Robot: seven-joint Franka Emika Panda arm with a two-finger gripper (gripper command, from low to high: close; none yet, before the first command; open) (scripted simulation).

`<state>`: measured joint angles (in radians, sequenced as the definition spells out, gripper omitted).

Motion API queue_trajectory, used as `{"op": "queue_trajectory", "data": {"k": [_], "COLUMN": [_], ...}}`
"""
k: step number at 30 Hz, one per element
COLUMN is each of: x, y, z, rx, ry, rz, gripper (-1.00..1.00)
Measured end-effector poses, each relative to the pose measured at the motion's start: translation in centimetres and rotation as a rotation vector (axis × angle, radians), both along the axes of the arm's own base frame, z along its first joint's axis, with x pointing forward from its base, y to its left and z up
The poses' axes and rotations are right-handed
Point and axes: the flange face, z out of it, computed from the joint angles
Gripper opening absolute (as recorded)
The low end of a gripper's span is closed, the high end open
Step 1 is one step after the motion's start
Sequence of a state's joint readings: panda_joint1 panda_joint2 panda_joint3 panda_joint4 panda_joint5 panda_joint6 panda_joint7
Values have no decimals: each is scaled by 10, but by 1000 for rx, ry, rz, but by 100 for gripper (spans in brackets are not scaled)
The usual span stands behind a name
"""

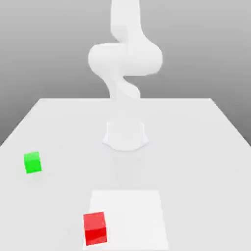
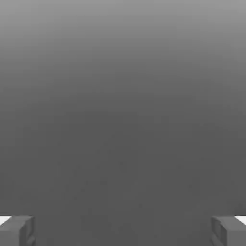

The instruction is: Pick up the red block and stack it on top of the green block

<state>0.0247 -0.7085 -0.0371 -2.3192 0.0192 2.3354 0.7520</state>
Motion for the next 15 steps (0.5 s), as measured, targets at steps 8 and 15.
{"op": "queue_trajectory", "data": {"k": [8,15], "x": [82,108], "y": [-20,-34], "z": [-146,-282], "rx": [13,-9], "ry": [238,438], "rz": [85,135], "gripper": [0,0]}}
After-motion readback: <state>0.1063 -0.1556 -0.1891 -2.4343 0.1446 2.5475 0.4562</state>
